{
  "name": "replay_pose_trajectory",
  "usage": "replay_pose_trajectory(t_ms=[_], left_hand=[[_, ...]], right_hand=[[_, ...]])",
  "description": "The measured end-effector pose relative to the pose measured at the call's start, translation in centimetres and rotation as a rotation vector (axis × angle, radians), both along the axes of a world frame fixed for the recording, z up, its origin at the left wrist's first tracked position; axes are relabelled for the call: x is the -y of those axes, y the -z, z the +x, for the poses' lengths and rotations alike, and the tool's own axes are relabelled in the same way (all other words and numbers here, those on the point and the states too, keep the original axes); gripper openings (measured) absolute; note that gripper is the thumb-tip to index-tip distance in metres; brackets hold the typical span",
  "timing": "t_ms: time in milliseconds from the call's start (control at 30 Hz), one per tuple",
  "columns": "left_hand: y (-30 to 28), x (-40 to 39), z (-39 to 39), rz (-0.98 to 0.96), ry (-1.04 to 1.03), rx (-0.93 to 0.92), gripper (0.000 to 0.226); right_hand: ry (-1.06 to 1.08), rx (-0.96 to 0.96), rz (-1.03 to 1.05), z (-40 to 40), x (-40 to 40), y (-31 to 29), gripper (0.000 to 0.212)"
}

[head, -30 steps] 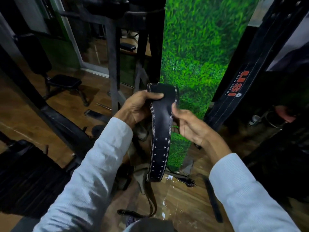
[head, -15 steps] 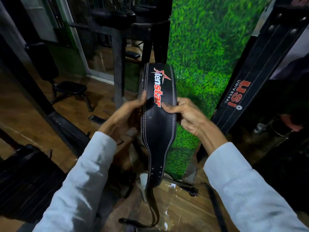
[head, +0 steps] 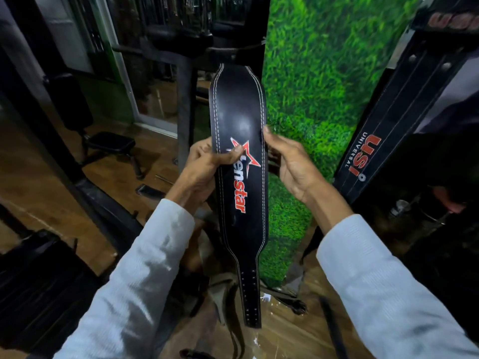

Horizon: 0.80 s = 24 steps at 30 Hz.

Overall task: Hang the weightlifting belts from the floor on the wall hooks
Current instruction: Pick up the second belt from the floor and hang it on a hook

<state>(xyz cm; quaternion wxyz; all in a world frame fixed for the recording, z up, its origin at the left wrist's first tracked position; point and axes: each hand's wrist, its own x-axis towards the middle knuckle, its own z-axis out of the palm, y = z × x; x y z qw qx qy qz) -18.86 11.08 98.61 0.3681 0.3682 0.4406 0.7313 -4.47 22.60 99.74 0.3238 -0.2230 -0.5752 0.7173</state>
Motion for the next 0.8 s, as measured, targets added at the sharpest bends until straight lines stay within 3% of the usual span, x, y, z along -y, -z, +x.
replay_pose_trajectory(t_ms=[100, 200, 267, 300, 467, 533, 600, 800], left_hand=[[1.1, 0.8, 0.9, -0.043, 0.041, -0.015, 0.018], [1.7, 1.3, 1.6, -0.092, 0.071, 0.017, 0.023], [0.6, 1.0, 0.7, -0.113, 0.068, 0.112, 0.028], [-0.3, 0.7, -0.1, -0.122, 0.091, 0.118, 0.035], [-5.1, -1.4, -1.1, -0.172, 0.108, 0.097, 0.062], [-5.4, -1.9, -0.7, -0.153, 0.008, 0.006, 0.047], [-4.3, -1.8, -0.3, -0.123, -0.046, -0.074, 0.034], [0.1, -0.3, 1.6, -0.044, 0.046, -0.122, 0.039]], right_hand=[[0.021, -0.053, -0.018, -1.5, -0.4, -2.4, 0.056], [0.102, -0.084, -0.009, -2.1, -0.7, -2.7, 0.046], [0.099, -0.077, 0.009, -1.7, -0.5, -1.8, 0.073], [0.080, -0.092, 0.013, -1.3, -0.1, -1.3, 0.072], [-0.046, 0.059, 0.150, 0.5, 2.1, 2.5, 0.033], [-0.070, 0.101, 0.218, 1.0, 2.6, 4.0, 0.016], [-0.065, 0.079, 0.132, 1.6, 2.7, 3.9, 0.014], [0.002, 0.041, 0.017, 1.0, 0.7, -1.3, 0.058]])
